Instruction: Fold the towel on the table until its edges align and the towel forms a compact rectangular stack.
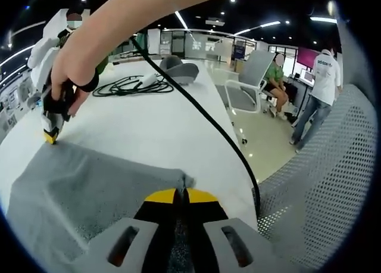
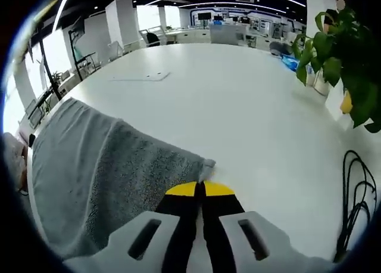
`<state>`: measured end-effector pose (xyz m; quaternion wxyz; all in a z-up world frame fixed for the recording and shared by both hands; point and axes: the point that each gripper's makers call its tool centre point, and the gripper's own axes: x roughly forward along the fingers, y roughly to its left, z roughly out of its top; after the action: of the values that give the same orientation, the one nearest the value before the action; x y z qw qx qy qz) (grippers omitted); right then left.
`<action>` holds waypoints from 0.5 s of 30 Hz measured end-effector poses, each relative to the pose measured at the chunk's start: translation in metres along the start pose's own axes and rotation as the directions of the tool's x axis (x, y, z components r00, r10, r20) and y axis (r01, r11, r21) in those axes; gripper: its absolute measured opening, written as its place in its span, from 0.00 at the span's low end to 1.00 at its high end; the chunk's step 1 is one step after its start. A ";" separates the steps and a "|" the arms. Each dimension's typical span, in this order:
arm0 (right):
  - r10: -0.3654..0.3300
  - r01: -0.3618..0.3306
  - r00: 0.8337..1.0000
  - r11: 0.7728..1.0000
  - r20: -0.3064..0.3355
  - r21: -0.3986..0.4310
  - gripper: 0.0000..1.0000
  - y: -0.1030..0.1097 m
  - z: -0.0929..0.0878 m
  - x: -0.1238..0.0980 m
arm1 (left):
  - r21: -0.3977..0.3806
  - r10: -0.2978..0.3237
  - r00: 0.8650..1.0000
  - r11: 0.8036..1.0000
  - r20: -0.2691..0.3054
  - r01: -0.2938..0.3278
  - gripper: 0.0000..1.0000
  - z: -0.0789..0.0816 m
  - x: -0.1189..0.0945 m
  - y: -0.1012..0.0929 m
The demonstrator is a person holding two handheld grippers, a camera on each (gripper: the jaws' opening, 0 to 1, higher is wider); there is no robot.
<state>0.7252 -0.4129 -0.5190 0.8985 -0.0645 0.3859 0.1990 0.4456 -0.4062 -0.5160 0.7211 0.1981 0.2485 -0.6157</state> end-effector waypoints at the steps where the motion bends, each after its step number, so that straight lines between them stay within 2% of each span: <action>1: -0.002 0.002 1.000 1.000 0.000 -0.001 0.00 0.000 0.000 0.000 | -0.001 0.000 1.000 1.000 0.000 0.000 0.05 0.000 0.000 0.000; 3: -0.004 0.004 1.000 1.000 0.004 0.004 0.00 -0.001 0.001 -0.001 | 0.004 0.009 1.000 1.000 -0.003 -0.009 0.05 0.000 0.000 -0.001; 5: -0.003 0.003 1.000 1.000 0.012 0.014 0.00 -0.002 0.002 -0.001 | 0.044 0.039 0.999 0.998 -0.019 -0.038 0.05 0.000 0.000 -0.002; 7: -0.001 0.001 1.000 1.000 0.019 0.018 0.00 -0.002 0.003 -0.003 | 0.051 0.036 0.999 0.998 -0.022 -0.035 0.04 0.002 -0.001 -0.006; 11: 0.003 -0.004 1.000 1.000 0.029 0.029 0.00 -0.003 0.006 -0.008 | 0.034 0.041 0.999 0.999 -0.003 -0.041 0.04 0.009 -0.009 -0.005; 15: -0.006 0.003 0.998 0.999 0.057 0.050 0.00 -0.005 0.013 -0.015 | -0.032 0.064 0.997 0.998 0.044 -0.062 0.04 0.022 -0.017 -0.002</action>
<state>0.7265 -0.4188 -0.4993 0.9110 -0.0374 0.3646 0.1890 0.4444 -0.4062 -0.4878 0.7485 0.1808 0.2354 -0.5929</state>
